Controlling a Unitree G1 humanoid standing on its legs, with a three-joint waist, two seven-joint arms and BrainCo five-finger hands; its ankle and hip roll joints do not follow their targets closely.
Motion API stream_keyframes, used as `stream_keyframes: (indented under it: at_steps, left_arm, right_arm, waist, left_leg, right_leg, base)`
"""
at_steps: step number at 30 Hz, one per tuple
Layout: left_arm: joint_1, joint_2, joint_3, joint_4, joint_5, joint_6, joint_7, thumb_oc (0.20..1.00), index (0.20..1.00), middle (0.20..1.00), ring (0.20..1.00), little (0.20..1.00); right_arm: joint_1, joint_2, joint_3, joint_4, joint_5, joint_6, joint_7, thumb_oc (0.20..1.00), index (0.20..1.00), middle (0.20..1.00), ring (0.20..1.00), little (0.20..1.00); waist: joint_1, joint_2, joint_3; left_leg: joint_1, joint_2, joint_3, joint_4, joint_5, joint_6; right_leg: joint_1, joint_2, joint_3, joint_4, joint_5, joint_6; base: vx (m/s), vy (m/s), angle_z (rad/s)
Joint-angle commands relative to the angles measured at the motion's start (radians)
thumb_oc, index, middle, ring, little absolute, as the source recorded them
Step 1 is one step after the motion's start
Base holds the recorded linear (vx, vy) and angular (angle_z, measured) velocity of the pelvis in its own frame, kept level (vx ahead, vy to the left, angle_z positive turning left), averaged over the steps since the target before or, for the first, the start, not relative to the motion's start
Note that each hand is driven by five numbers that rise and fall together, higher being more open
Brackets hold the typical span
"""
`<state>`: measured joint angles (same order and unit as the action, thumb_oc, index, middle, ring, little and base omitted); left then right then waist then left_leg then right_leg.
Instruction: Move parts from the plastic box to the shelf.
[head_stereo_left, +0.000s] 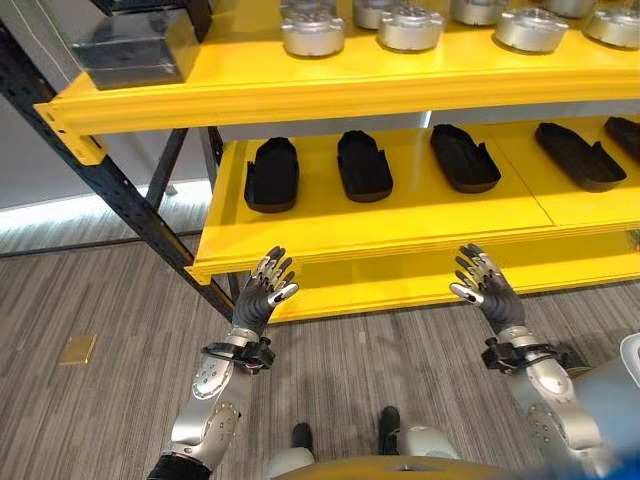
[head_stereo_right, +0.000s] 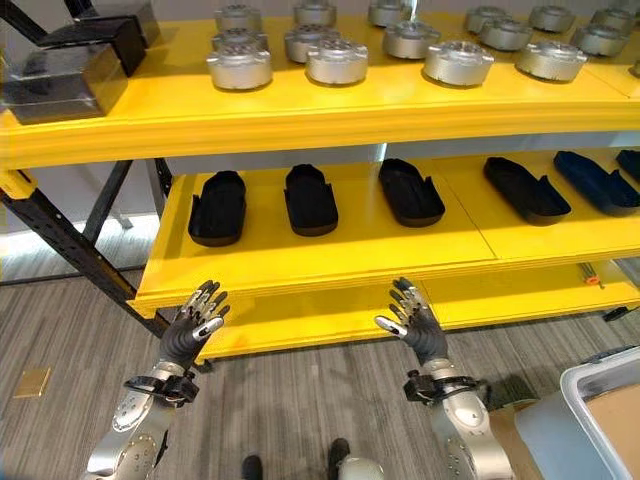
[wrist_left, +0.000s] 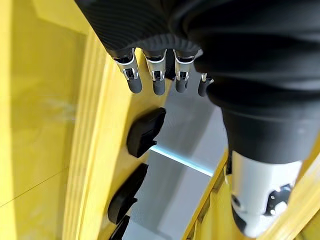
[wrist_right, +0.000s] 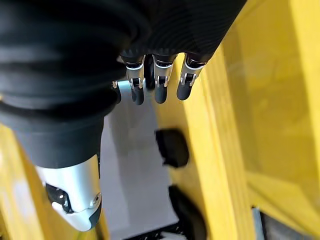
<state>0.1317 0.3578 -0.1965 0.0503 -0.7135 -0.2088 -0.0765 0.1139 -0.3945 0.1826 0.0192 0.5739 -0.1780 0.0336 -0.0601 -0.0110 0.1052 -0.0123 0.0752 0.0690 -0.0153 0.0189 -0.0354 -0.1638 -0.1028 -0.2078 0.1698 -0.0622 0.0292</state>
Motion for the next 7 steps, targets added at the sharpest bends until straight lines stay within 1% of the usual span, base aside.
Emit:
stream_keyframes:
  at_steps: [1, 7]
  left_arm:
    - [-0.020, 0.003, 0.057, -0.048, 0.049, -0.068, 0.023, 1.000, 1.000, 1.000, 1.000, 1.000]
    - [-0.013, -0.007, 0.066, -0.044, 0.064, -0.070, 0.032, 1.000, 1.000, 1.000, 1.000, 1.000]
  right_arm:
    - [-0.042, 0.001, -0.007, -0.030, -0.007, -0.032, -0.015, 1.000, 1.000, 1.000, 1.000, 1.000]
    - [-0.043, 0.010, 0.011, -0.026, 0.001, -0.025, -0.012, 1.000, 1.000, 1.000, 1.000, 1.000]
  waist:
    - [0.011, -0.026, -0.016]
    - [0.011, -0.045, -0.038]
  left_leg:
    - [0.012, 0.030, -0.002, -0.033, -0.023, -0.002]
    - [0.027, 0.028, 0.008, -0.037, -0.031, 0.002]
  right_leg:
    - [0.153, -0.150, 0.043, -0.132, 0.087, 0.141]
    - [0.167, -0.153, 0.048, -0.151, 0.090, 0.147]
  base:
    - [0.04, 0.050, -0.23]
    - [0.02, 0.014, -0.06]
